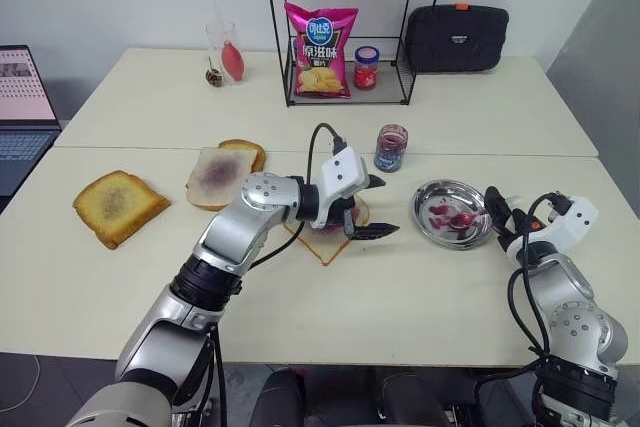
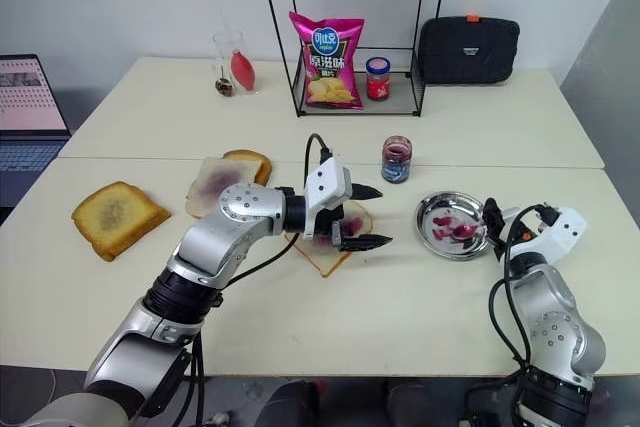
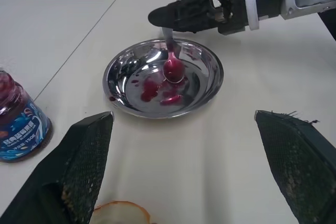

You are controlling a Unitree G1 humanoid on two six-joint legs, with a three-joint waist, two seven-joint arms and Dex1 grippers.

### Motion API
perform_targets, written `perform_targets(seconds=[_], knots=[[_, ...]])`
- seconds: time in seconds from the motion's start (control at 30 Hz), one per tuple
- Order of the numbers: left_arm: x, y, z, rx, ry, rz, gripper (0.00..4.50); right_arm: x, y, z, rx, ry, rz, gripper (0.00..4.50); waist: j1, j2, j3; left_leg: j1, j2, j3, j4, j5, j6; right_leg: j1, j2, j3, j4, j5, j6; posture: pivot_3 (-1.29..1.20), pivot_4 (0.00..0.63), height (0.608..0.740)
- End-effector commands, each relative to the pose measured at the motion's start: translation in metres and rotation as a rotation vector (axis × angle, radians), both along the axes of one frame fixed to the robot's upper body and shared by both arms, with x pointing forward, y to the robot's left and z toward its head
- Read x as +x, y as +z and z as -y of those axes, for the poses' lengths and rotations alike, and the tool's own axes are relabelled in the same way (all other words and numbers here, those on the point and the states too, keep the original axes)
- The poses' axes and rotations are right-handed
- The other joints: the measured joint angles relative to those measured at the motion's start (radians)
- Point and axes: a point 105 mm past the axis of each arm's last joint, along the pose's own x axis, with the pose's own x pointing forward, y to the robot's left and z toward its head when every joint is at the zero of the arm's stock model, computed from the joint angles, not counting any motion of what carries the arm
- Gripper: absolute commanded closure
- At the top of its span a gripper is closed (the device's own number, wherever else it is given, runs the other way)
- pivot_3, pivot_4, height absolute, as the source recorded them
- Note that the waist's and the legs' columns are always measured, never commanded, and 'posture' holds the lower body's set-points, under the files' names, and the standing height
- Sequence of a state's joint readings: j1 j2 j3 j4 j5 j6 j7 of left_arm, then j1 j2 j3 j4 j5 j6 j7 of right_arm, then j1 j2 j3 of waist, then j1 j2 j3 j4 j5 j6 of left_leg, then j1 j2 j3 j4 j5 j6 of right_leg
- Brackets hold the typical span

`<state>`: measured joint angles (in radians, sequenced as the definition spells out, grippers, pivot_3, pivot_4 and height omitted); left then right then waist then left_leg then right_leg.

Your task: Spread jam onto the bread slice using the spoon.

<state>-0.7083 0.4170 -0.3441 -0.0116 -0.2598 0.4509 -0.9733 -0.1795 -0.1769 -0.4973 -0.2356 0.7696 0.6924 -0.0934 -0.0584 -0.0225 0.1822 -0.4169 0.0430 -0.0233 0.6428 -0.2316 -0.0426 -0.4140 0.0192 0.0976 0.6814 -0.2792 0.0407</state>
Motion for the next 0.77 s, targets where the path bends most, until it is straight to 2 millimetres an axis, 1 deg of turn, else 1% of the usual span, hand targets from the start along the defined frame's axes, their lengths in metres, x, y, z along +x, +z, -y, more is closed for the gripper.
perform_targets(seconds=[0.03,0.13,0.17,0.23,0.27,0.3,0.33,0.37,0.4,0.43,0.47,0.5,0.57,0.6,0.63,0.7,0.77], knots=[[0.001,0.013,-0.005,-0.022,0.012,0.054,0.0,-0.008,0.005,0.016,-0.005,-0.049,0.007,0.02,0.001,0.0,0.0,0.0,0.0,0.0,0.0,0.0,0.0,0.0,0.0,0.0,0.0,0.0,0.0,0.0,0.15,0.74],[0.004,0.013,-0.017,-0.007,0.037,0.056,0.0,-0.023,0.014,0.031,-0.034,-0.082,0.003,0.02,0.002,0.0,0.0,0.0,0.0,0.0,0.0,0.0,0.0,0.0,0.0,0.0,0.0,0.0,0.0,0.0,0.15,0.74],[0.008,0.014,-0.027,0.0,0.06,0.059,0.0,-0.03,0.025,0.032,-0.046,-0.06,0.015,0.02,0.003,0.0,0.0,0.0,0.0,0.0,0.0,0.0,0.0,0.0,0.0,0.0,0.0,0.0,0.0,0.0,0.15,0.74],[0.012,0.017,-0.039,0.008,0.087,0.064,0.0,-0.038,0.038,0.028,-0.054,-0.01,0.028,0.02,0.0,0.002,0.001,0.0,0.0,0.0,0.0,0.0,0.0,0.0,0.0,0.0,0.0,0.0,0.0,0.0,0.15,0.74],[0.013,0.018,-0.042,0.009,0.093,0.065,0.0,-0.04,0.042,0.026,-0.05,0.009,0.031,0.02,-0.002,0.002,0.001,0.0,0.0,0.0,0.0,0.0,0.0,0.0,0.0,0.0,0.0,0.0,0.0,0.0,0.15,0.74],[0.015,0.019,-0.051,0.016,0.113,0.052,0.0,-0.043,0.051,0.022,-0.059,0.049,0.045,0.02,-0.002,0.001,0.001,0.0,0.0,0.0,0.0,0.0,0.0,0.0,0.0,0.0,0.0,0.0,0.0,0.0,0.15,0.74],[0.019,0.019,-0.065,0.032,0.146,0.036,0.0,-0.048,0.064,0.017,-0.085,0.104,0.058,0.02,-0.002,0.002,0.001,0.001,0.0,0.0,0.0,0.0,0.0,0.001,0.0,0.0,0.0,0.0,0.001,0.0,0.15,0.74],[0.022,0.021,-0.081,0.046,0.184,0.032,0.0,-0.053,0.078,0.01,-0.15,0.18,0.067,0.02,-0.003,0.002,0.001,0.001,0.0,0.0,0.001,0.0,0.0,0.001,0.0,0.0,0.0,0.0,0.001,0.0,0.15,0.74],[0.027,0.025,-0.099,0.051,0.231,0.026,0.0,-0.059,0.09,-0.004,-0.295,0.311,0.051,0.02,-0.004,0.003,0.002,0.002,0.0,0.0,0.001,0.0,0.0,0.002,0.0,0.0,0.001,0.0,0.001,0.0,0.15,0.74],[0.031,0.028,-0.121,0.062,0.28,0.015,0.0,-0.07,0.099,-0.025,-0.523,0.493,0.016,0.02,-0.006,0.007,0.004,0.002,0.0,0.0,0.001,0.0,0.0,0.002,0.0,0.0,0.001,0.0,0.001,0.0,0.15,0.74],[0.033,0.03,-0.136,0.073,0.312,0.005,0.0,-0.081,0.098,-0.04,-0.666,0.64,-0.027,0.02,-0.009,0.01,0.006,0.002,0.0,0.0,0.001,0.0,0.0,0.001,0.0,0.001,0.001,0.0,0.002,0.0,0.15,0.74],[0.033,0.03,-0.144,0.08,0.329,-0.003,0.0,-0.088,0.096,-0.048,-0.746,0.734,-0.06,0.02,-0.013,0.01,0.006,0.002,-0.001,0.002,0.001,0.0,0.0,0.001,-0.001,0.002,0.001,0.0,0.002,0.0,0.15,0.74],[0.031,0.031,-0.159,0.091,0.335,-0.038,0.0,-0.103,0.092,-0.058,-0.827,0.902,-0.106,0.02,-0.01,-0.002,-0.001,0.004,0.002,-0.002,-0.001,0.0,0.001,0.004,0.002,-0.002,-0.001,-0.001,0.001,0.0,0.15,0.74],[0.029,0.032,-0.163,0.093,0.335,-0.046,0.0,-0.108,0.091,-0.061,-0.848,0.952,-0.119,0.02,-0.003,-0.005,-0.002,0.005,0.004,-0.005,0.0,0.0,0.001,0.006,0.004,-0.006,-0.001,-0.002,-0.001,0.0,0.15,0.74],[0.028,0.032,-0.167,0.097,0.334,-0.054,0.0,-0.111,0.089,-0.061,-0.865,0.992,-0.132,0.02,0.002,-0.006,-0.002,0.005,0.004,-0.006,-0.001,0.0,0.001,0.007,0.004,-0.007,-0.002,-0.003,-0.002,0.0,0.15,0.74],[0.024,0.032,-0.172,0.096,0.316,-0.088,0.0,-0.111,0.088,-0.057,-0.897,1.016,-0.152,0.02,0.012,-0.006,-0.001,0.003,0.003,-0.005,0.001,0.0,0.001,0.006,0.002,-0.007,-0.002,-0.002,-0.001,0.0,0.15,0.74],[0.022,0.025,-0.178,0.129,0.314,-0.086,0.0,-0.106,0.089,-0.048,-0.875,0.981,-0.147,0.02,0.015,-0.007,-0.001,0.002,0.0,-0.003,0.002,0.0,0.001,0.006,-0.002,-0.006,-0.003,-0.002,0.0,0.0,0.15,0.74]])
